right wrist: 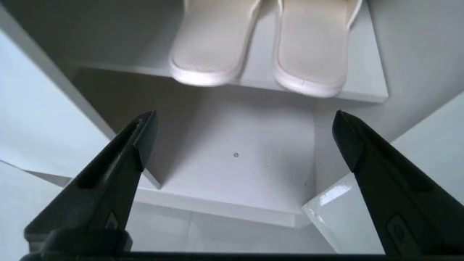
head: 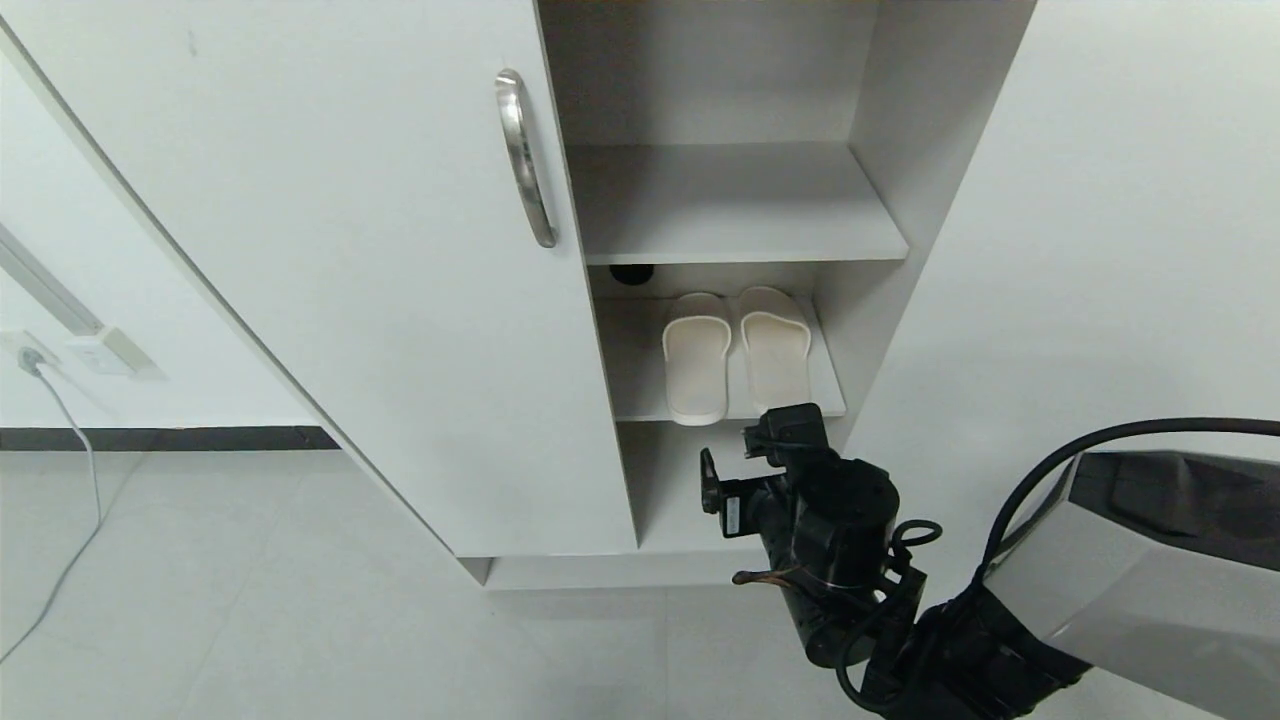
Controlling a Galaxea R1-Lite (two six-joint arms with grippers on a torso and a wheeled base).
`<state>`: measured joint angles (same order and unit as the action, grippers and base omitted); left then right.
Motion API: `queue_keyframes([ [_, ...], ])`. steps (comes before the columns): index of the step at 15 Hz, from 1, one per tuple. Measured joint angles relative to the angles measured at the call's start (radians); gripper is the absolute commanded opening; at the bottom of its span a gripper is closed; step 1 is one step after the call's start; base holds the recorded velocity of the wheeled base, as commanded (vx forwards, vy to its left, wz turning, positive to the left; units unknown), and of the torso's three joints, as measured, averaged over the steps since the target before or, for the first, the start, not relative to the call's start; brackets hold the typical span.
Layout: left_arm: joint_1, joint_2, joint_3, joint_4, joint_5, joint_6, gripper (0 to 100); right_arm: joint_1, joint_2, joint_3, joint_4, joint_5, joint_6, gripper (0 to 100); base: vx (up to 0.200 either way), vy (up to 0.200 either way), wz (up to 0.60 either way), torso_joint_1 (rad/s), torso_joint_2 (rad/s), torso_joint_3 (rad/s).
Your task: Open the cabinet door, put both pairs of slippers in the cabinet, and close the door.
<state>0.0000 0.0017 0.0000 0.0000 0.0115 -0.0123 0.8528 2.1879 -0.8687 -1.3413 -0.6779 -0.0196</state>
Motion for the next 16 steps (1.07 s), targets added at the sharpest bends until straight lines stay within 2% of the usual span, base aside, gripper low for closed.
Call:
queue_keyframes([
  [5,0.0,0.0,0.0,0.001,-0.001,0.0,0,0.003,-0.002,0.01,0.006,0.0,0.0,100,0.0,0.0,0.0,0.0,0.0,0.027],
  [14,0.0,0.0,-0.001,0.002,-0.001,0.0,0,0.003,-0.003,0.047,0.003,0.007,0.0,100,0.0,0.0,0.0,0.002,0.0,0.199],
  [16,0.0,0.0,0.0,0.001,0.0,0.001,0,0.005,-0.008,0.069,-0.003,0.06,0.003,100,0.0,0.0,0.0,0.0,0.0,0.168],
])
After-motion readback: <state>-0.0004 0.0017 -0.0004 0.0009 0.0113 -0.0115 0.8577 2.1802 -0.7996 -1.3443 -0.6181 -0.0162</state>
